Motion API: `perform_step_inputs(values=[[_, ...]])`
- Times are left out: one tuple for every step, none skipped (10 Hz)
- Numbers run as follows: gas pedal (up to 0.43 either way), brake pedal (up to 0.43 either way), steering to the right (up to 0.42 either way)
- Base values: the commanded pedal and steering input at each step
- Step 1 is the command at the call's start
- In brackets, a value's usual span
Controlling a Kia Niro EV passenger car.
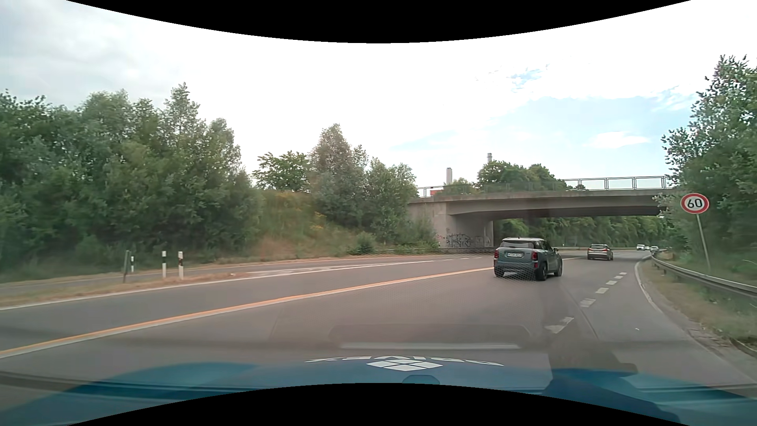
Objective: Follow the waypoints while adhering to traffic rules and regulations
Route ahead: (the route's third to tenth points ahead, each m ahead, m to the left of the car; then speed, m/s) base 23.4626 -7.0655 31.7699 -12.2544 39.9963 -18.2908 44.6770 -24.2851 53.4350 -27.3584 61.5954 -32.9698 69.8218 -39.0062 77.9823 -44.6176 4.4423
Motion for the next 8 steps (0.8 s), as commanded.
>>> perform_step_inputs(values=[[0.579, 0.000, 0.295], [0.571, 0.000, 0.289], [0.559, 0.000, 0.280], [0.551, 0.000, 0.270], [0.539, 0.000, 0.258], [0.531, 0.000, 0.250], [0.531, 0.000, 0.237], [0.531, 0.000, 0.223]])
